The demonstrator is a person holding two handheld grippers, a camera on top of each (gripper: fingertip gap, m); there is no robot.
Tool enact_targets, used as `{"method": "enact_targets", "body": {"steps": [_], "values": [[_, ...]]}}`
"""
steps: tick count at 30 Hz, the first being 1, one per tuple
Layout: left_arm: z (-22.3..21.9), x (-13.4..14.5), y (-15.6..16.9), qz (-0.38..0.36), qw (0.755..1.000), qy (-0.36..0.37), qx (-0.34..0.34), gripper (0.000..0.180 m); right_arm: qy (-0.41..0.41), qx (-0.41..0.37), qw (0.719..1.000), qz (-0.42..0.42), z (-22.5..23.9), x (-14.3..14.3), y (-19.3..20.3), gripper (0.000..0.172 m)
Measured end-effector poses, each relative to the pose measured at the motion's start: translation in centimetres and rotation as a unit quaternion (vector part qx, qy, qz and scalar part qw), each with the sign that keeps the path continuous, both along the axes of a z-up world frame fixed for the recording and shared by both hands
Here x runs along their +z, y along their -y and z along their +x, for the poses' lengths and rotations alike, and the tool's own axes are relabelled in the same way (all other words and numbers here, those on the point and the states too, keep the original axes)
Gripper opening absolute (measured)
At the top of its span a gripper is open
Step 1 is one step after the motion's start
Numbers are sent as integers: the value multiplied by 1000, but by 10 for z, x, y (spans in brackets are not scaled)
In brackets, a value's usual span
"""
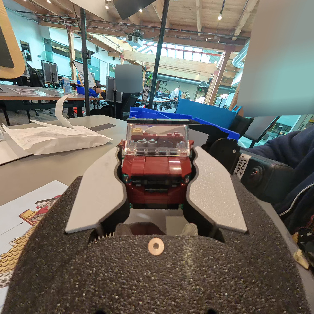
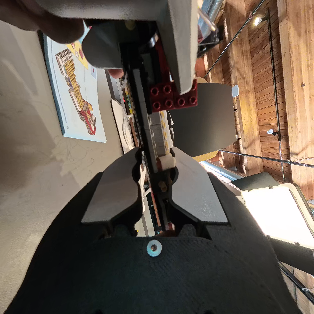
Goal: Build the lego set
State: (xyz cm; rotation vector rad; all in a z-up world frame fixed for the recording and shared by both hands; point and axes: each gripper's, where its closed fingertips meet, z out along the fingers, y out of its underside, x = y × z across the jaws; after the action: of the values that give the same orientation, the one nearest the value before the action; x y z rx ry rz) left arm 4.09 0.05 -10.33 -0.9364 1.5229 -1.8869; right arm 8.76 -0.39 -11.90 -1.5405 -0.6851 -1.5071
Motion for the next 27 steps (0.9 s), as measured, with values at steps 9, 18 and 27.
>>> {"method": "enact_targets", "body": {"steps": [9,18,27], "values": [[1,-4,5,55,998,1,8,81,-18,-1,1000,8,2,1,1,24],[4,-14,4,106,994,-9,12,103,-18,2,1000,4,0,1,1,24],[8,-17,1,112,993,-16,27,112,-22,-1,1000,2,1,-1,1,24]]}}
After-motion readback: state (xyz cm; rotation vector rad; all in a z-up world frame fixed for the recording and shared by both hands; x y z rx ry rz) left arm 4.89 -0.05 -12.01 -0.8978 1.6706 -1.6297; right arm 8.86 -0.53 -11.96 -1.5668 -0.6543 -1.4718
